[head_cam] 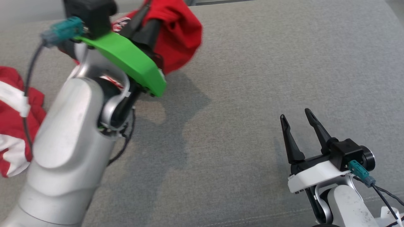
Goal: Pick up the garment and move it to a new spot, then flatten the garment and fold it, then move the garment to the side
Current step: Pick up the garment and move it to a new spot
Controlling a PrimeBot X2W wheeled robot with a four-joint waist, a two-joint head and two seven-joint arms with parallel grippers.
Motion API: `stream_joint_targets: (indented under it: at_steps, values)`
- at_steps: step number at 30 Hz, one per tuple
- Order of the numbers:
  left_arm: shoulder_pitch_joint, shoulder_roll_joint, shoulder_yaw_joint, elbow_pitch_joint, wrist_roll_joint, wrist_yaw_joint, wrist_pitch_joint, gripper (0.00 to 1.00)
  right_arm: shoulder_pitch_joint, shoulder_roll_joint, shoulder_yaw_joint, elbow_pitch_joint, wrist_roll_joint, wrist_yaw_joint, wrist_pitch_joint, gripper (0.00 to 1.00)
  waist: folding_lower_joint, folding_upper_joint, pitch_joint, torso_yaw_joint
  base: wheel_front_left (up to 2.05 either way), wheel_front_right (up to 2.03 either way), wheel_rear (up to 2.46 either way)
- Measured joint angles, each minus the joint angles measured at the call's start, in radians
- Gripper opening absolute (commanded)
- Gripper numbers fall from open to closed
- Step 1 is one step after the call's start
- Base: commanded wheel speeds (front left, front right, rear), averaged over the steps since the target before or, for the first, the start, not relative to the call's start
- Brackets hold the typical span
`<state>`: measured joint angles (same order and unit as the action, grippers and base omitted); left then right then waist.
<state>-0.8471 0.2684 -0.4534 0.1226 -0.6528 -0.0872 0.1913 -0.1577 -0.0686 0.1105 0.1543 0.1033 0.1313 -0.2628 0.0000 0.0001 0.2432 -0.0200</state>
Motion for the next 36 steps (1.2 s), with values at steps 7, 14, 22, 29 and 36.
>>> stream_joint_targets:
  at_steps: [7,14,22,29,36]
  values:
    - [0.020,-0.166,-0.149,-0.007,0.003,0.007,0.004,0.00,-0.004,0.012,-0.002,0.002,0.007,0.000,0.000,1.00,0.0000,0.0000,0.004,-0.107,0.00,0.00,0.00]
    - [0.026,-0.216,-0.285,0.046,-0.077,0.033,-0.043,0.00,-0.003,0.016,0.009,0.005,0.017,0.000,0.000,1.00,0.0000,0.0000,0.004,-0.205,0.00,0.00,0.00]
    - [-0.052,-0.221,-0.505,0.239,-0.198,0.142,-0.227,0.00,-0.017,0.017,0.041,0.009,0.069,0.000,0.000,1.00,0.0000,0.0001,0.015,-0.291,0.00,0.00,0.00]
    - [-0.002,-0.221,-0.621,0.449,-0.310,0.050,-0.262,1.00,-0.013,0.018,0.035,0.007,0.081,0.000,0.000,1.00,0.0000,0.0000,0.028,-0.296,0.00,0.00,0.00]
    - [0.010,-0.220,-0.629,0.530,-0.383,0.042,-0.383,1.00,-0.006,0.018,0.020,-0.003,0.060,0.000,0.000,1.00,0.0000,0.0000,0.017,-0.249,0.00,0.00,0.00]
